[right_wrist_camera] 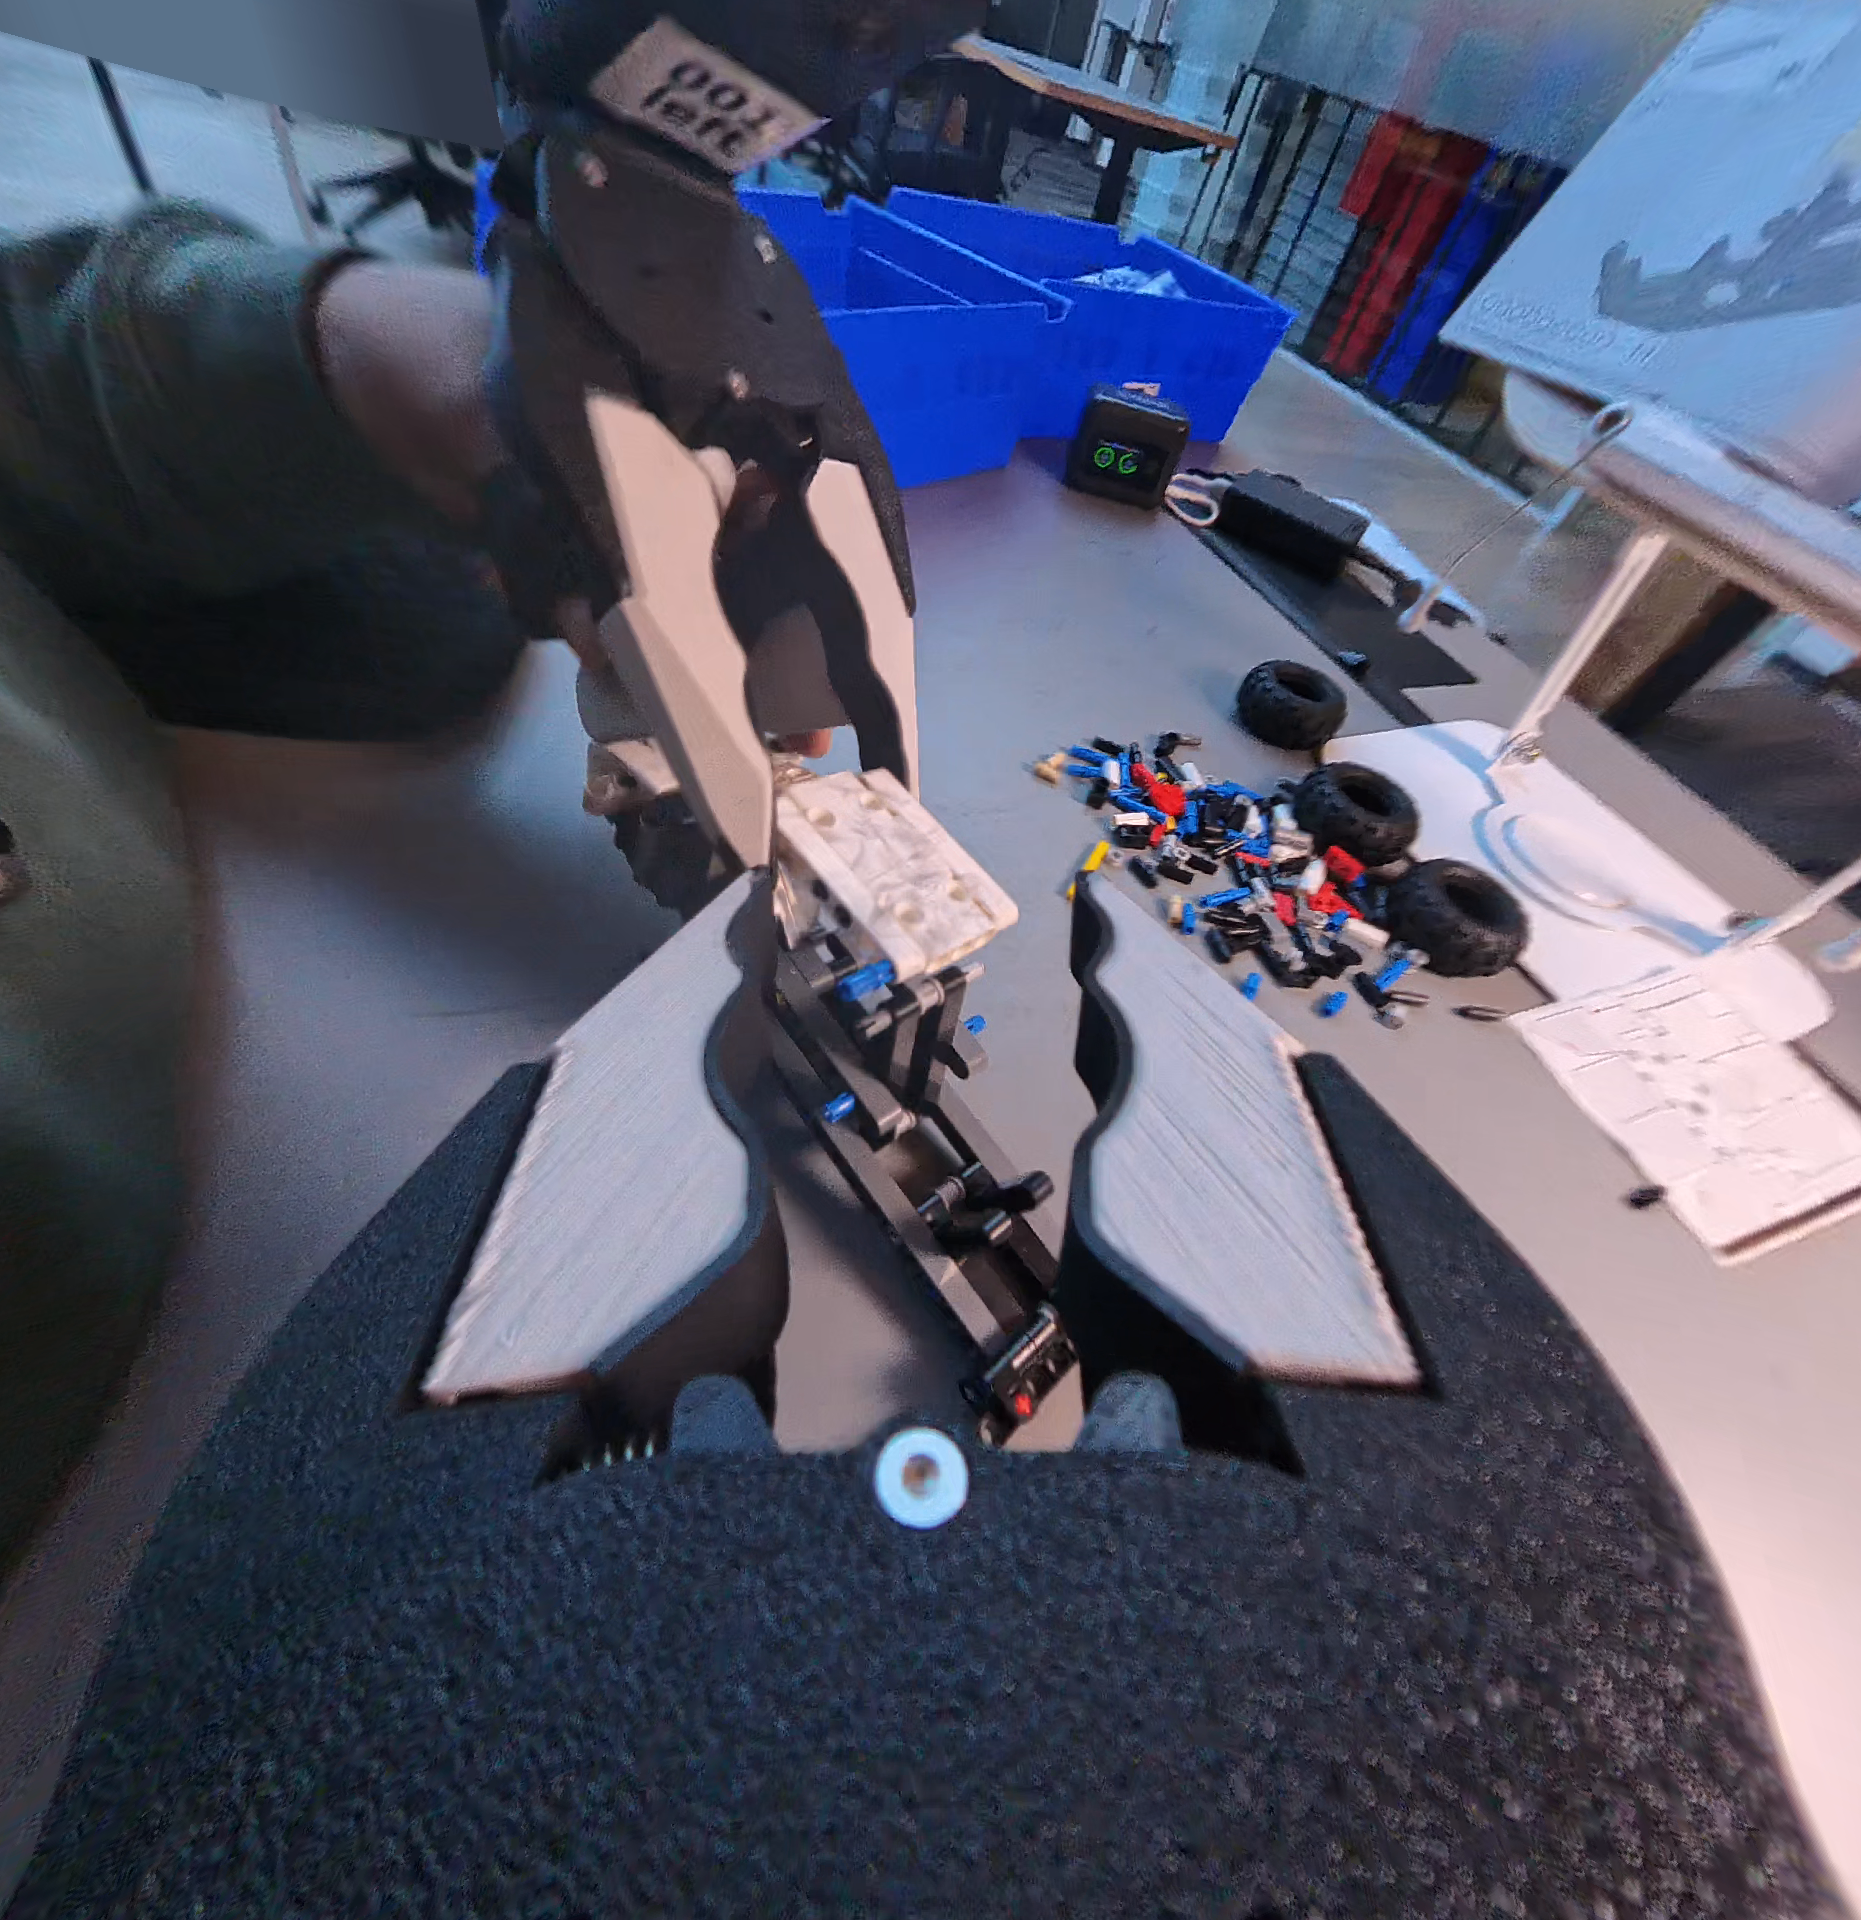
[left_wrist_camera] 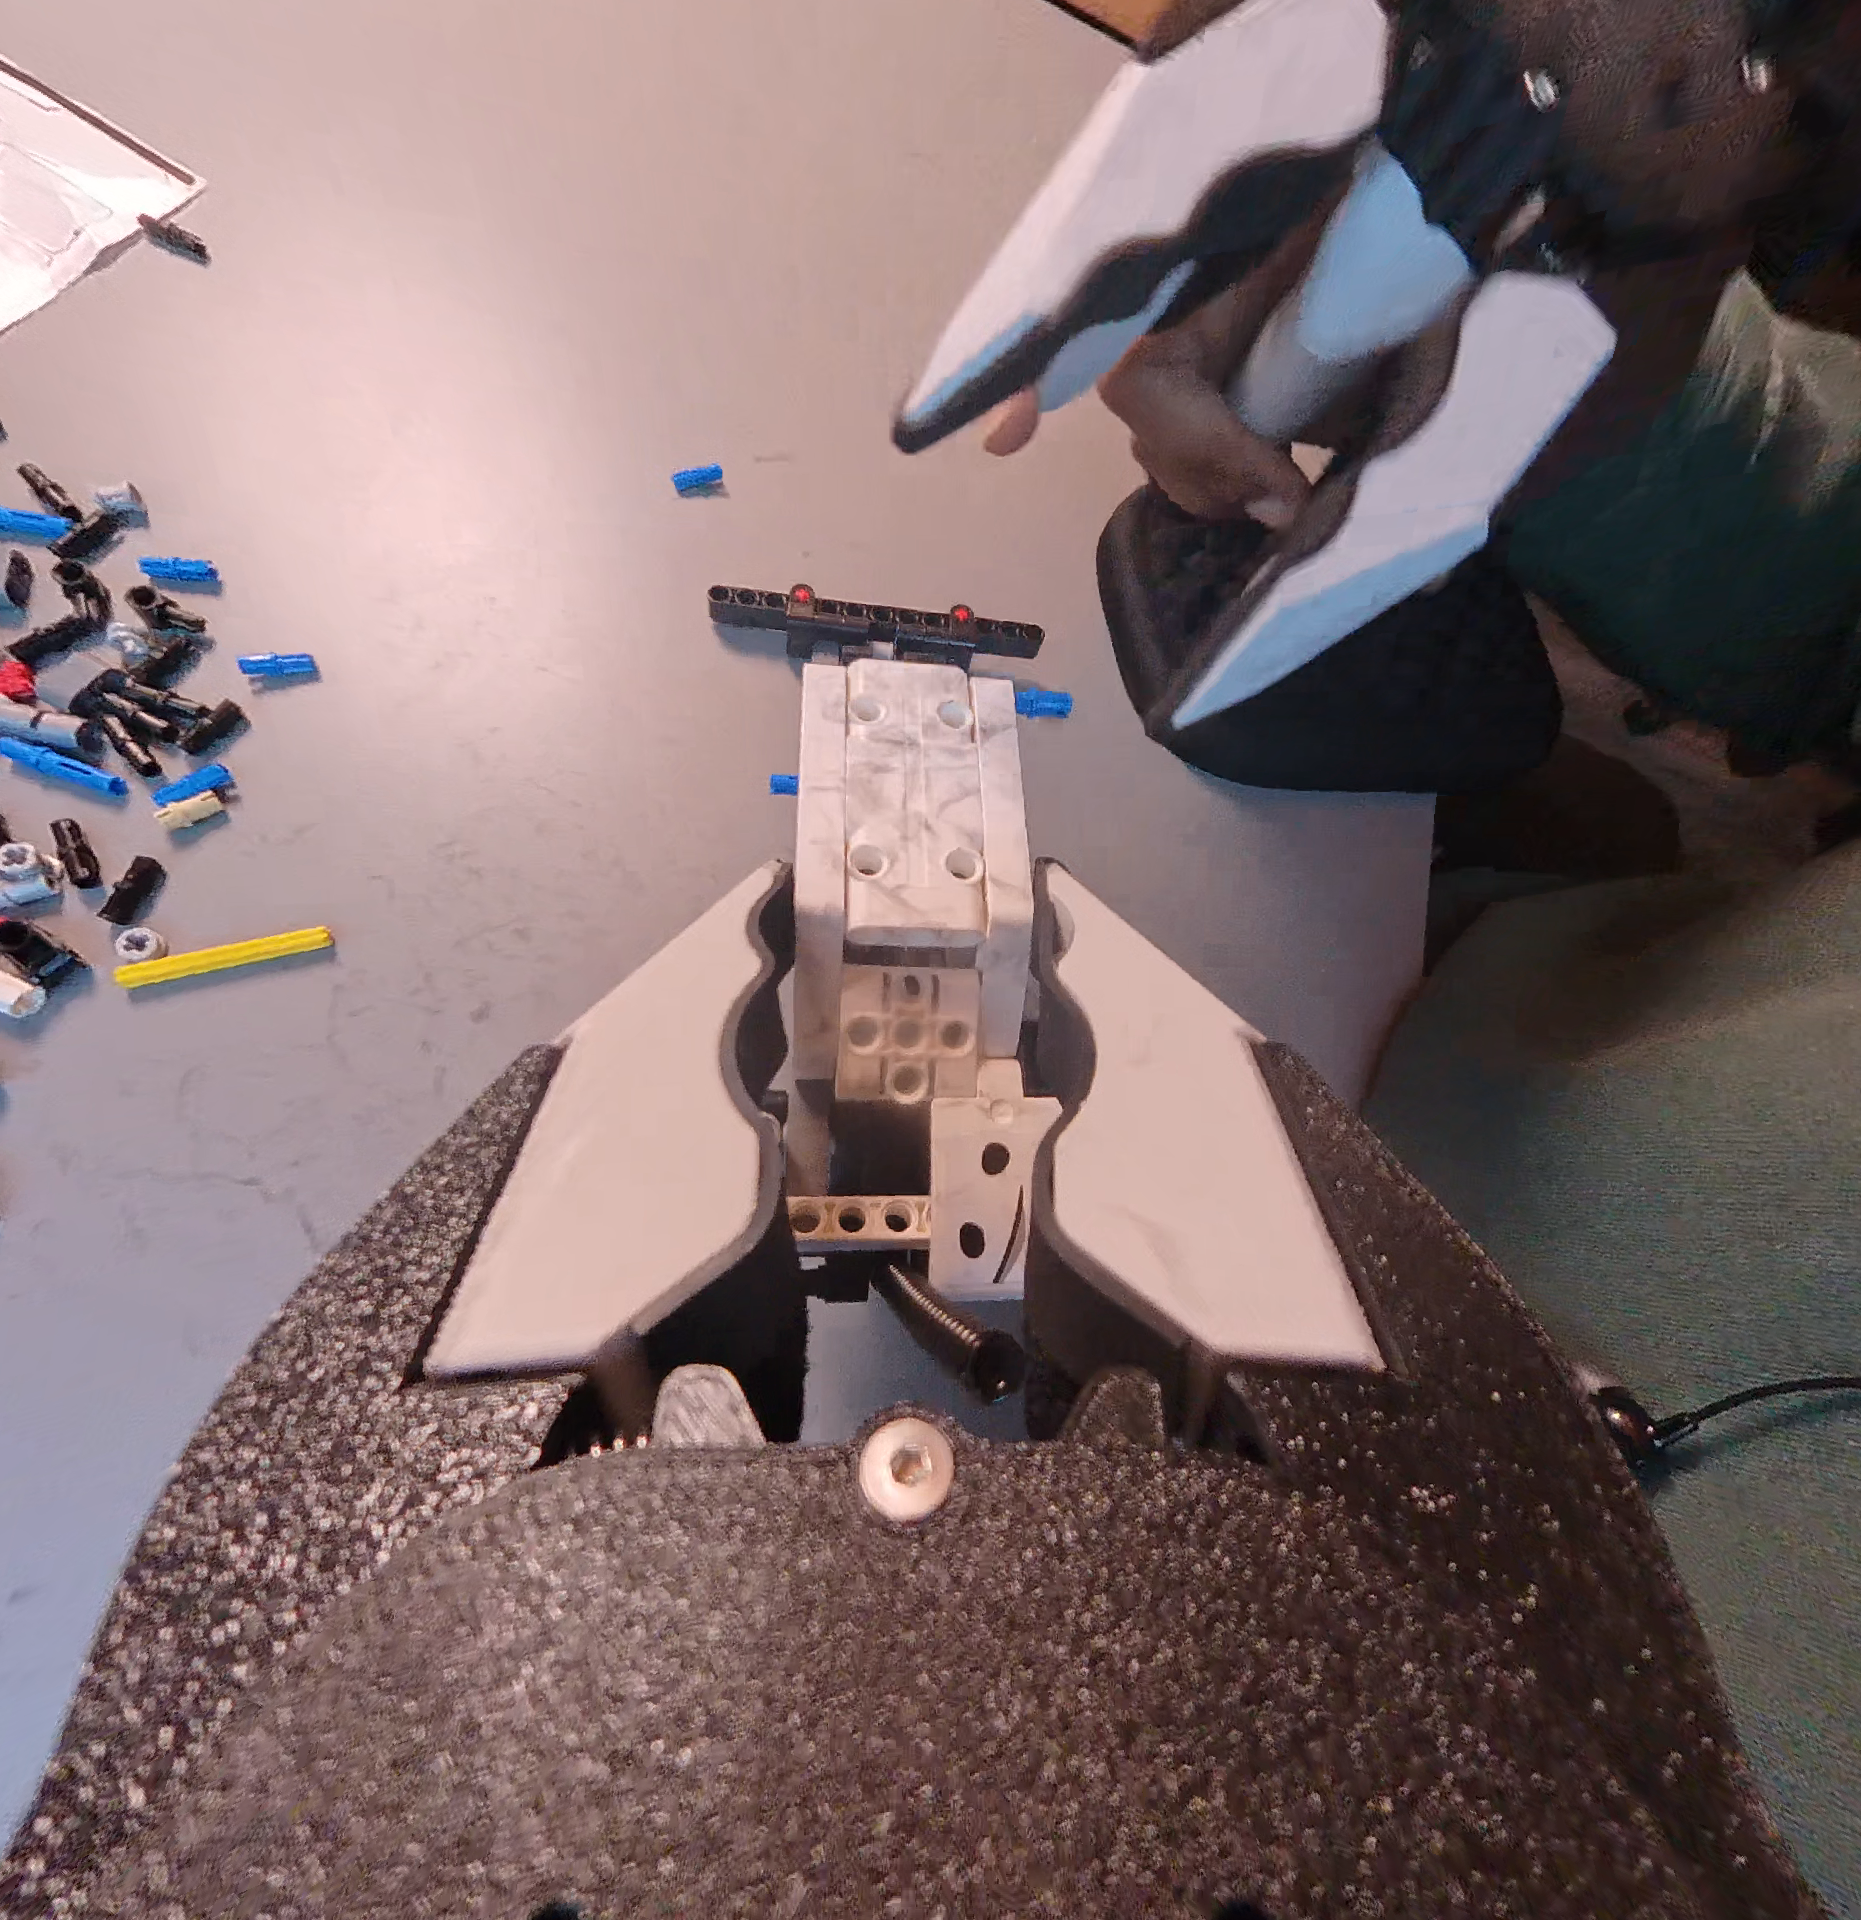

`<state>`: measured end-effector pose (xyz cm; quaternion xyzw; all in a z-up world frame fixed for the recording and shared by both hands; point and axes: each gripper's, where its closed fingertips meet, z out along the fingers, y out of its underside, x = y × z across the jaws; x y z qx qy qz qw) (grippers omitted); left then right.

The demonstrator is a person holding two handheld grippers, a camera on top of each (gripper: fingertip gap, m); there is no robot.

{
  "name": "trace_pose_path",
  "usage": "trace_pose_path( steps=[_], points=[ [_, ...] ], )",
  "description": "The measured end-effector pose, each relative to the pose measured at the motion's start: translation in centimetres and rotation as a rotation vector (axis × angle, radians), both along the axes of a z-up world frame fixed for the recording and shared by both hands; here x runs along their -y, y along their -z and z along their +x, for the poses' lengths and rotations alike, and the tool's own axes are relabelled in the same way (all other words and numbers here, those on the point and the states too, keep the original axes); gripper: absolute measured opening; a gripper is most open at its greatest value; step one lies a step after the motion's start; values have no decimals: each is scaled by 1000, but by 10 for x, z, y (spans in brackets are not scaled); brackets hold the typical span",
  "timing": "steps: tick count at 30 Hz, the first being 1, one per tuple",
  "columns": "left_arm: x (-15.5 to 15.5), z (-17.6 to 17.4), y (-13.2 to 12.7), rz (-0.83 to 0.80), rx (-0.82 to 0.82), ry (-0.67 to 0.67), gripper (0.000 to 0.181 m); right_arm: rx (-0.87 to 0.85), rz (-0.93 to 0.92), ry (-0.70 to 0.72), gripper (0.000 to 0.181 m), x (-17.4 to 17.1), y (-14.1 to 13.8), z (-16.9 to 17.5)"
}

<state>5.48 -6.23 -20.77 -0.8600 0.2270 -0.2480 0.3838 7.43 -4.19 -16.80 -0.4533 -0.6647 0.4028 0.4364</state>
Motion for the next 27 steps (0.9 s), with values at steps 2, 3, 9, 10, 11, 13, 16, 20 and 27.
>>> trace_pose_path(
  steps=[2,3,9,10,11,13,16,20,27],
  points=[
    [-3,-4,-3,-53,80,-13,45,-17,215,35,53,6,4,1],
    [-4,-6,-4,-83,129,-14,45,-32,325,48,48,8,5,1],
    [-3,-14,-6,-270,359,60,45,-6,646,53,30,3,9,-8],
    [-2,-14,-6,-283,373,66,45,-9,661,47,25,2,7,-10],
    [-2,-15,-6,-291,383,71,45,-8,678,38,21,3,6,-12],
    [-1,-15,-6,-298,395,83,45,5,711,24,16,1,8,-15],
    [2,-14,-6,-301,407,96,45,24,737,12,10,0,10,-19],
    [2,-16,-6,-298,417,100,45,23,777,-16,5,2,11,-19],
    [-8,-24,-3,-280,401,48,44,-147,803,-77,2,23,-10,-13]
  ],
)
